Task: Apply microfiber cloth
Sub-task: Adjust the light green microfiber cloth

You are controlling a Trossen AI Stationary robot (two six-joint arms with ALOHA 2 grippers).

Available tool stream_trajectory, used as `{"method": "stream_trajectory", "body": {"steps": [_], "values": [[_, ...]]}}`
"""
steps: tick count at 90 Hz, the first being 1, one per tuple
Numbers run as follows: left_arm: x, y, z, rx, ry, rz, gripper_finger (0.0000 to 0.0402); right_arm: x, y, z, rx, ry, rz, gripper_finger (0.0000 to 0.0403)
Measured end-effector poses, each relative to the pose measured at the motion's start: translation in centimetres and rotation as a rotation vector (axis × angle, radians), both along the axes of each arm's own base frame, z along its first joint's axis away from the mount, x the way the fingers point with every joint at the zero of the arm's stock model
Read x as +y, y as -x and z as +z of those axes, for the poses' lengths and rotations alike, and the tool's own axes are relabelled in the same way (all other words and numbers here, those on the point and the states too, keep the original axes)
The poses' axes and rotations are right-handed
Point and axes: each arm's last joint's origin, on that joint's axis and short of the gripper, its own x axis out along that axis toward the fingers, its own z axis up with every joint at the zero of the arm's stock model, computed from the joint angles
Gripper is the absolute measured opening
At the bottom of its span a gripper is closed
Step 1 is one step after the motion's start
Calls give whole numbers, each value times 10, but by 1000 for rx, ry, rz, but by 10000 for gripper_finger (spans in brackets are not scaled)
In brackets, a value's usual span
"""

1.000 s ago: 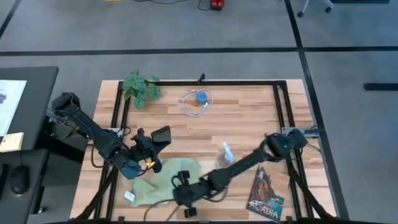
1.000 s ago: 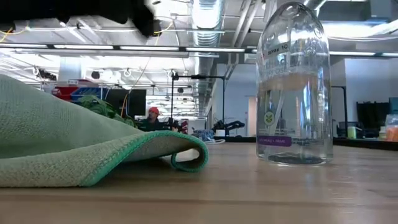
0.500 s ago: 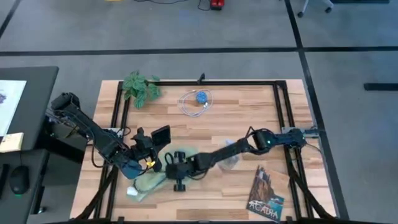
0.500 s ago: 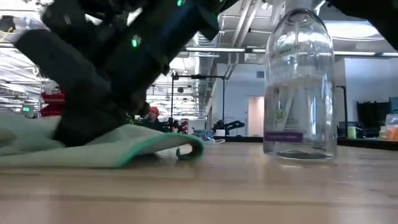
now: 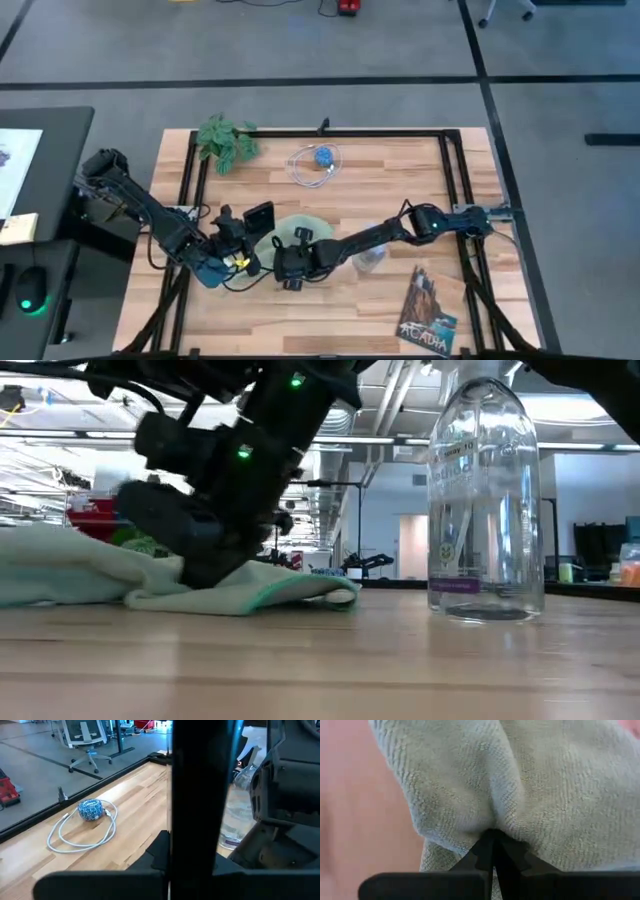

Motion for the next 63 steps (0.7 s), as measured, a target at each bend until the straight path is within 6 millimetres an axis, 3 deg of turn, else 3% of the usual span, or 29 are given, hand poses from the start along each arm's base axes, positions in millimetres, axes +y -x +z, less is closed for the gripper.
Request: {"method": "stream_trajectory", "body": {"steps": [10, 25, 40, 54, 63], "values": [[0, 0, 0, -4, 6, 2, 7, 13, 10, 22, -8, 83, 29, 0], [0, 0, 0, -13, 20, 8, 7, 27, 26, 84, -106, 130, 87, 4], [1, -8, -4, -14, 22, 36, 7, 44, 44, 121, -136, 175, 215, 57], [2, -29, -15, 1, 41, 49, 5, 66, 86, 181, -167, 179, 391, 122], [4, -48, -27, 37, 25, 37, 5, 74, 120, 207, -119, 181, 447, 152]]}}
